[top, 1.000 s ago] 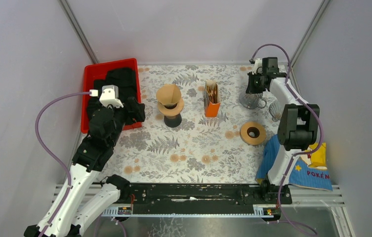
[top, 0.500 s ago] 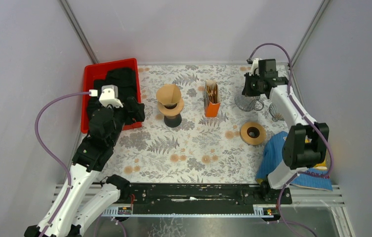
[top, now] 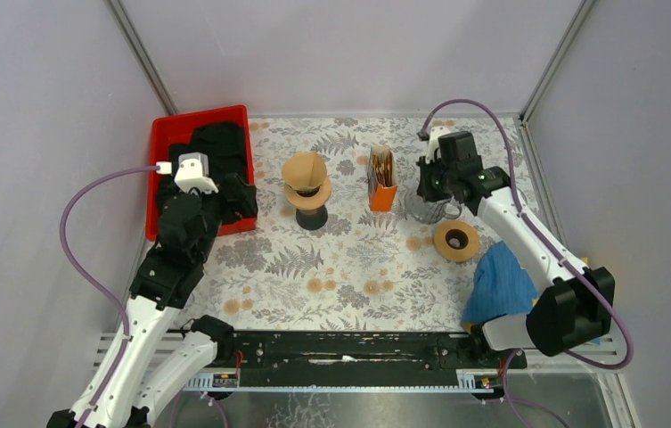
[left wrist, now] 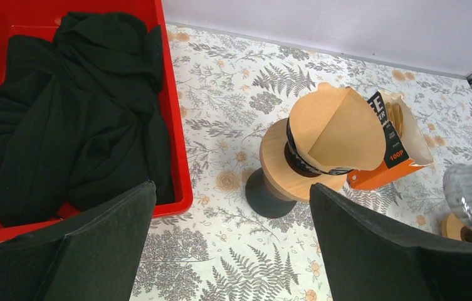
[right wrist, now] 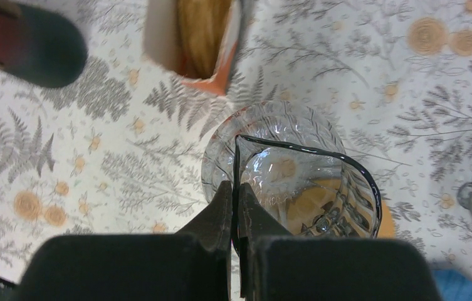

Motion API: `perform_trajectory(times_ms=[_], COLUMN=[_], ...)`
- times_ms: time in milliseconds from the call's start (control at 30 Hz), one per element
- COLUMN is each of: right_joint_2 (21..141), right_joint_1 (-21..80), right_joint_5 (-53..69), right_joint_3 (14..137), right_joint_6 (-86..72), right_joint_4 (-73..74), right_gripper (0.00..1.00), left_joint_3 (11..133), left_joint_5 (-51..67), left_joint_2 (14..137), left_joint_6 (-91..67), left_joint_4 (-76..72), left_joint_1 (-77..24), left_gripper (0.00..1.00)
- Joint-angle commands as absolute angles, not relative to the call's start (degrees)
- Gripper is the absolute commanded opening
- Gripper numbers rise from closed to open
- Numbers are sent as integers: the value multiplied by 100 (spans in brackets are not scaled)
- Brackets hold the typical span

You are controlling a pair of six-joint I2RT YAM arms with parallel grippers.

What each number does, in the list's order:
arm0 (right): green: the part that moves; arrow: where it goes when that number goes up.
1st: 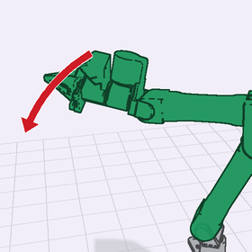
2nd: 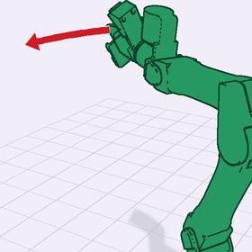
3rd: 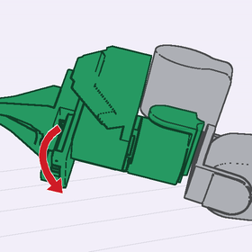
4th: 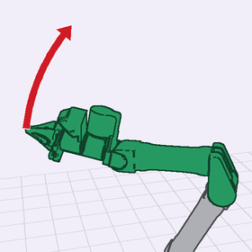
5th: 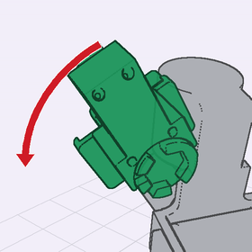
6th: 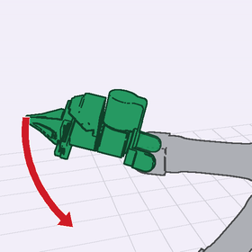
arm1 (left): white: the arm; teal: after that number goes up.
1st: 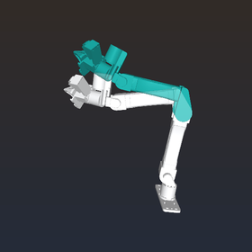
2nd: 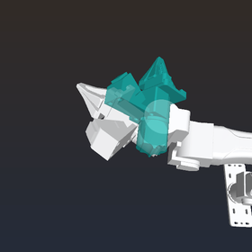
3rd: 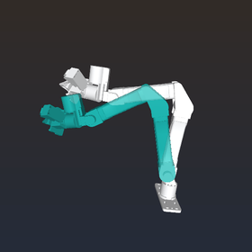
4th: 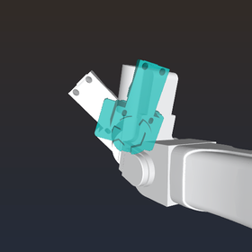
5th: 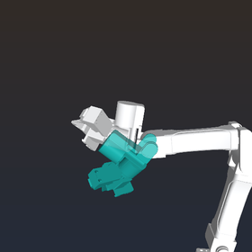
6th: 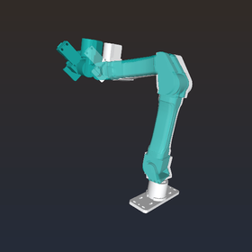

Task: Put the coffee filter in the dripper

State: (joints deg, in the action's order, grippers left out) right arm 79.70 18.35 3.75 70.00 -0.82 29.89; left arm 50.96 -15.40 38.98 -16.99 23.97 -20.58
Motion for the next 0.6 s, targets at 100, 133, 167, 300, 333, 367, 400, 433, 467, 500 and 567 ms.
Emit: perform_trajectory(times_ms=[100,133,167,300,333,367,400,433,467,500,567], right_joint_2=[7406,7366,7339,7295,7295,7309,7338,7376,7408,7441,7512], right_joint_1=[2894,3034,3182,3788,3978,4140,4310,4459,4589,4719,4983], right_joint_5=[-56,-91,-107,-220,-302,-400,-486,-561,-616,-638,-759], right_joint_3=[6643,6605,6564,6389,6304,6242,6191,6151,6118,6076,6000], right_joint_6=[-148,-148,-149,-219,-219,-215,-209,-211,-214,-196,-176], right_joint_4=[2875,2850,2817,2610,2516,2402,2321,2247,2178,2093,1922], right_gripper=[0,0,0,0,0,0,0,0,0,0,0], left_joint_3=[5033,5030,5023,5019,5020,5014,5011,5010,5015,5002,4995], left_joint_5=[-1496,-1494,-1486,-1500,-1494,-1502,-1504,-1511,-1512,-1519,-1512], left_joint_2=[3877,3882,3889,3888,3886,3885,3885,3891,3883,3885,3893], left_joint_6=[-1740,-1740,-1740,-1749,-1749,-1749,-1753,-1753,-1757,-1758,-1758], left_joint_4=[2066,2065,2065,2065,2065,2065,2065,2061,2064,2065,2065], left_joint_1=[-1861,-1841,-1832,-1772,-1767,-1760,-1754,-1749,-1745,-1740,-1733], left_gripper=[100,100,100,100,100,100,100,100,100,100,100])
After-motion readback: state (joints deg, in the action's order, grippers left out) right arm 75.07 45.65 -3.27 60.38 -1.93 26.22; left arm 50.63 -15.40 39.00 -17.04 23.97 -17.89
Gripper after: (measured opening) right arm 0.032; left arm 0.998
